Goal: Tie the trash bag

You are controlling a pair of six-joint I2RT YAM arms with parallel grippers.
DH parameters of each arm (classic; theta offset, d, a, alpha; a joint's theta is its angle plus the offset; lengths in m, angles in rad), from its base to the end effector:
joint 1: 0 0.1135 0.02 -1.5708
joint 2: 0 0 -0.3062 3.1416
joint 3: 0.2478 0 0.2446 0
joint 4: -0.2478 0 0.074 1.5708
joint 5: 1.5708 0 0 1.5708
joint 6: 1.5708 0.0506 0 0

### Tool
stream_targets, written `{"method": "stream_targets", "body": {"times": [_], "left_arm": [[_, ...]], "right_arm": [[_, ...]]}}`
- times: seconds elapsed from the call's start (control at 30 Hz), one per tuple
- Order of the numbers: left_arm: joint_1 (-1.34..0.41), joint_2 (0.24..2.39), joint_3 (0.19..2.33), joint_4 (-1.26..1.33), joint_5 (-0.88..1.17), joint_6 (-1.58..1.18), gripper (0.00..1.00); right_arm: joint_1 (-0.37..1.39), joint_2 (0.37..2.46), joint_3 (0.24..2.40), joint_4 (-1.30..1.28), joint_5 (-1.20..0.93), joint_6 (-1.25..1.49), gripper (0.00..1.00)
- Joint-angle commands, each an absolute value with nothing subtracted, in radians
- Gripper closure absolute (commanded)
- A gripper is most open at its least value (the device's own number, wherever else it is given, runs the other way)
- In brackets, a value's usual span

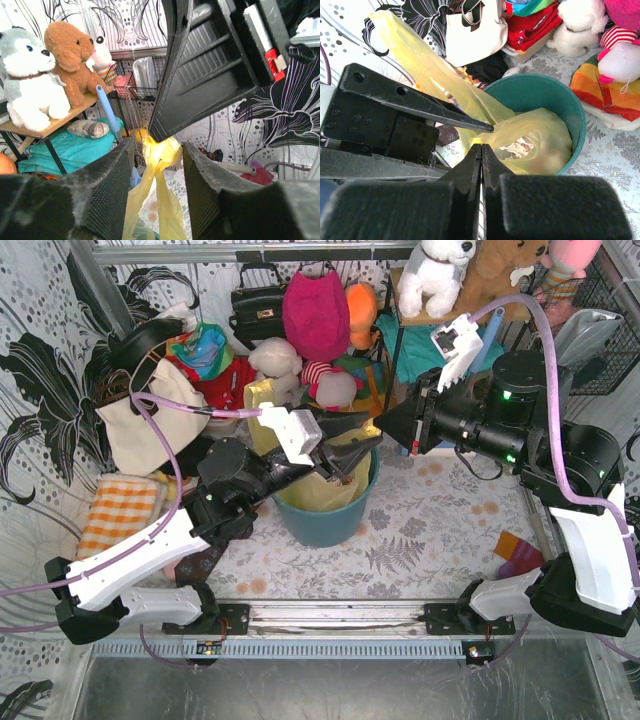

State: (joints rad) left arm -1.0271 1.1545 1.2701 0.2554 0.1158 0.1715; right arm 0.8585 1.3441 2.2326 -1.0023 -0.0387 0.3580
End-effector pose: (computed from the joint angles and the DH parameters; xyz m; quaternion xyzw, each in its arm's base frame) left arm 0.1195 -0.2089 0.5255 0.3574 0.4384 -0.3716 0.7362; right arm 0.1148 0.1359 0.6196 -0.1972 0.7196 0.3922 0.5380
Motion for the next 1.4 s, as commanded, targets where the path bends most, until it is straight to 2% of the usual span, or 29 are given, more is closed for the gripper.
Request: {"method": "stream_targets", "body": {"times": [0.0, 0.17, 0.37, 0.5, 0.77, 0.9, 0.93, 1.07, 1.1, 1.27, 1.37], "left_arm": [[-1.032, 1.152, 1.312, 0.308, 0.136, 0.16, 0.51], [-1.034, 1.149, 1.313, 0.284, 0.153, 0.161, 0.61], [-1.033, 1.158, 1.307, 0.254, 0.127, 0.169, 0.58], [-1.033, 1.162, 1.304, 0.244, 0.105, 0.175, 0.61], [-1.033, 1.171, 1.322, 0.237, 0.108, 0.184, 0.79], [-1.033, 1.175, 1.331, 0.217, 0.113, 0.188, 0.99], [-1.033, 1.173, 1.331, 0.21, 0.115, 0.187, 1.0], [-1.032, 1.135, 1.287, 0.212, 0.172, 0.179, 1.0], [-1.033, 1.12, 1.265, 0.226, 0.196, 0.172, 1.0], [-1.032, 1.063, 1.18, 0.25, 0.296, 0.149, 1.0], [-1.032, 1.043, 1.153, 0.244, 0.326, 0.142, 1.0]], "right_arm": [[0.857, 1.347, 2.261, -0.983, -0.047, 0.36, 1.0], [0.857, 1.354, 2.263, -0.982, -0.046, 0.36, 1.0], [0.857, 1.363, 2.28, -0.98, -0.049, 0.356, 1.0], [0.857, 1.365, 2.28, -0.979, -0.05, 0.356, 1.0], [0.857, 1.365, 2.281, -0.979, -0.052, 0.357, 1.0], [0.857, 1.364, 2.275, -0.97, -0.06, 0.355, 1.0], [0.857, 1.364, 2.276, -0.963, -0.063, 0.354, 1.0], [0.857, 1.373, 2.295, -0.918, -0.075, 0.35, 0.73], [0.857, 1.378, 2.305, -0.905, -0.082, 0.349, 0.69], [0.857, 1.451, 2.382, -0.849, -0.157, 0.338, 0.63], [0.857, 1.52, 2.464, -0.836, -0.222, 0.323, 0.55]]}}
